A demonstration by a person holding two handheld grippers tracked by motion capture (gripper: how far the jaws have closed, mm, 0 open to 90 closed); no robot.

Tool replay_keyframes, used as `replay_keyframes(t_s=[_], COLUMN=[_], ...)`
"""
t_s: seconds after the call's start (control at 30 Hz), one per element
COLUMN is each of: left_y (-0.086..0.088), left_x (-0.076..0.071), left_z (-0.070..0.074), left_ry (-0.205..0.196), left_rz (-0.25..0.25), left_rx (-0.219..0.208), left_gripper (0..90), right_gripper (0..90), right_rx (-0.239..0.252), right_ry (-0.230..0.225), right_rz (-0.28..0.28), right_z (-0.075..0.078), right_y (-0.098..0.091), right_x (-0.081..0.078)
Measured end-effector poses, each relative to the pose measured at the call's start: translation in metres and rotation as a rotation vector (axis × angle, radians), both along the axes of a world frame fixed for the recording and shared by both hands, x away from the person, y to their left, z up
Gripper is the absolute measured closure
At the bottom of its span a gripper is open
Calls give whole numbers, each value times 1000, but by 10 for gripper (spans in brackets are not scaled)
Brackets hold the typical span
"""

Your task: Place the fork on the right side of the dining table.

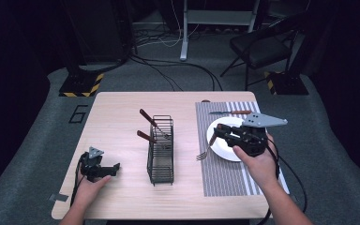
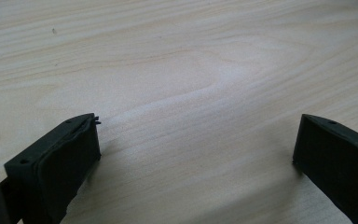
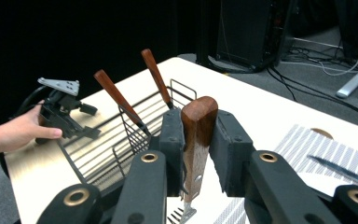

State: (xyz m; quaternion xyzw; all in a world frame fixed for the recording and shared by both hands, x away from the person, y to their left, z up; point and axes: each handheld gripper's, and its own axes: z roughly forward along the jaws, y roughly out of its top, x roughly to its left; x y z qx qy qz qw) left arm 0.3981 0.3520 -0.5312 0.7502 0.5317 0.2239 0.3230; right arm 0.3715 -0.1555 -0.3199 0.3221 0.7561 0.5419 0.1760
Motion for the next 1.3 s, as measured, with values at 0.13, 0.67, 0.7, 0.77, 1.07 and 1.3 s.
replay_keyframes(t_s=[0.13,0.67,0.7,0.77,1.07,1.3], left_y=[0,0,0,0,0,0], left_x=[0,0,0,0,0,0], left_z=[0,0,0,0,0,0], left_ry=[0,0,0,0,0,0], left_rz=[0,0,0,0,0,1], left_rx=[0,0,0,0,0,0], left_gripper=[3,3,3,3,3,3], right_gripper=[745,745,745,745,745,745], right_rx=[-3,-2,5,7,10,16], right_ry=[12,31,32,33,42,45], right_rz=[-29,-89,-93,-94,-97,-100], right_z=[-17,-55,-59,-60,-72,-76], right_y=[-8,-30,-32,-33,-41,-47], right_x=[0,-1,-1,-1,-4,-6])
